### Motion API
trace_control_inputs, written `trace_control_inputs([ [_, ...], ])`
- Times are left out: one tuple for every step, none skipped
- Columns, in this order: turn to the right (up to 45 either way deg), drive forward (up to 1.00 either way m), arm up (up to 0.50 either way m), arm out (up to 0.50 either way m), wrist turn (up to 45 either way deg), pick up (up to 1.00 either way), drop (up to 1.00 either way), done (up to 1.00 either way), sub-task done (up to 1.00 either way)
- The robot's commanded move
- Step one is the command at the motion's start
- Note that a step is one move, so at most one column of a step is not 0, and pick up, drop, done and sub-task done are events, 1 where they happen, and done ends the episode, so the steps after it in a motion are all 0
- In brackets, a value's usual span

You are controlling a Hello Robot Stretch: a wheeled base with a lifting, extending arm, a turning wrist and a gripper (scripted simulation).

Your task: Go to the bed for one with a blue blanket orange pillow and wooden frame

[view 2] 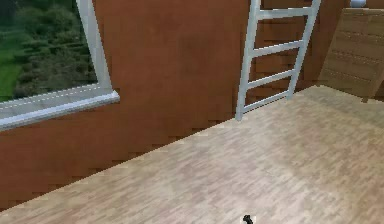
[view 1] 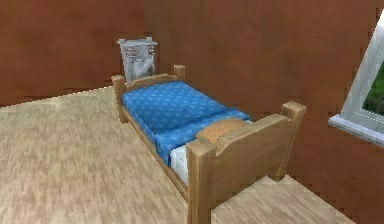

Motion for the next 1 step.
trace_control_inputs([
  [0.0, 0.0, 0.0, 0.0, 0.0, 0.0, 0.0, 1.0, 0.0],
])
